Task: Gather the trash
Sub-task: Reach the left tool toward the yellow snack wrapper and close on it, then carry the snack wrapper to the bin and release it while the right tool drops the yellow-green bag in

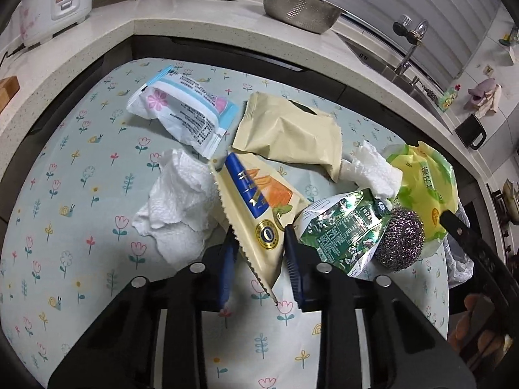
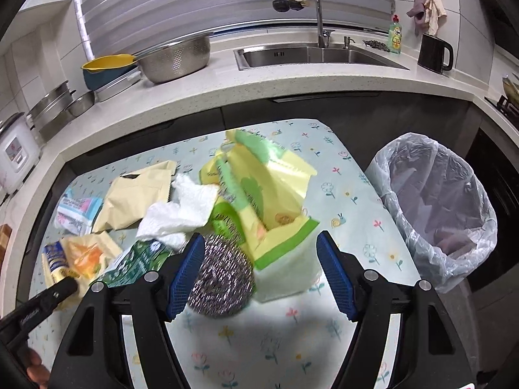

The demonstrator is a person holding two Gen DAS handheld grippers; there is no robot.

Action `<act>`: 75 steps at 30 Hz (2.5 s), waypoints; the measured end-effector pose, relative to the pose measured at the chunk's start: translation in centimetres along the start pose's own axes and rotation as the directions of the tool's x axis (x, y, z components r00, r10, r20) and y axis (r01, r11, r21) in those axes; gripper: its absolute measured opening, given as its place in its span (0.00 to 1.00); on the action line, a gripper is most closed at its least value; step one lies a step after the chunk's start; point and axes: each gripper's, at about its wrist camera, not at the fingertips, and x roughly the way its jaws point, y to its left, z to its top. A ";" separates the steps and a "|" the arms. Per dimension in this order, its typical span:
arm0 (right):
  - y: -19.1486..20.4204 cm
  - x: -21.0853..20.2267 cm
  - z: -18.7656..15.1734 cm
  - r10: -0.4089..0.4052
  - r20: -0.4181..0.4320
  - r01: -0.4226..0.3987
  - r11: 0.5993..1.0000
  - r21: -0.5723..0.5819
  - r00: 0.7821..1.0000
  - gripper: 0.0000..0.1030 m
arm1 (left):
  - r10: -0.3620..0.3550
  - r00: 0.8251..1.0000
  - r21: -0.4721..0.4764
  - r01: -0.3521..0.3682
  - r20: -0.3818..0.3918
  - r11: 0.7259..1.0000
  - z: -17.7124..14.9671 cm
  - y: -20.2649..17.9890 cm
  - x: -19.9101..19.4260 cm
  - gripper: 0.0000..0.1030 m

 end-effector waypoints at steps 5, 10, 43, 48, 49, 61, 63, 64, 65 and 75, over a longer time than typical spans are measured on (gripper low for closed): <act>0.0 1.7 0.7 -0.011 -0.010 0.011 1.000 -0.007 1.000 0.48 | -0.005 1.000 0.007 0.005 0.022 1.000 0.4 -0.2 -0.9 0.18; -0.3 1.0 1.2 0.005 0.003 -0.005 1.000 0.005 1.000 0.02 | -0.030 0.998 0.004 0.030 0.059 1.000 0.9 -0.4 -2.8 0.15; -13.1 -16.1 2.8 -0.122 0.295 0.083 0.986 0.144 0.948 0.01 | -0.323 0.940 0.354 0.268 0.105 0.896 -0.9 -22.3 -9.8 0.14; -16.6 -16.5 2.2 -0.172 0.293 0.117 0.974 0.195 0.940 0.01 | -0.355 0.933 0.405 0.305 0.053 0.862 -1.5 -26.3 -8.3 0.15; -17.4 -16.6 2.1 -0.185 0.292 0.127 0.970 0.206 0.938 0.01 | -0.357 0.933 0.413 0.308 0.046 0.857 -1.7 -26.9 -8.0 0.15; -24.3 -15.1 1.0 -0.280 0.242 0.199 0.930 0.310 0.929 0.01 | -0.394 0.913 0.499 0.391 -0.105 0.773 -2.9 -36.0 -1.6 0.15; -24.8 -14.8 0.8 -0.285 0.235 0.204 0.926 0.319 0.929 0.01 | -0.381 0.917 0.515 0.385 -0.118 0.766 -3.1 -37.3 -0.3 0.15; -25.1 -14.6 0.7 -0.289 0.231 0.207 0.923 0.325 0.929 0.01 | -0.380 0.916 0.517 0.390 -0.130 0.762 -3.1 -37.8 0.2 0.15; -25.4 -14.3 0.6 -0.292 0.227 0.209 0.921 0.330 0.929 0.01 | -0.376 0.915 0.514 0.394 -0.144 0.762 -3.2 -38.3 0.9 0.15; -27.1 -12.3 0.6 -0.305 0.199 0.223 0.909 0.352 0.931 0.01 | -0.339 0.925 0.525 0.377 -0.172 0.763 -3.7 -39.9 4.3 0.35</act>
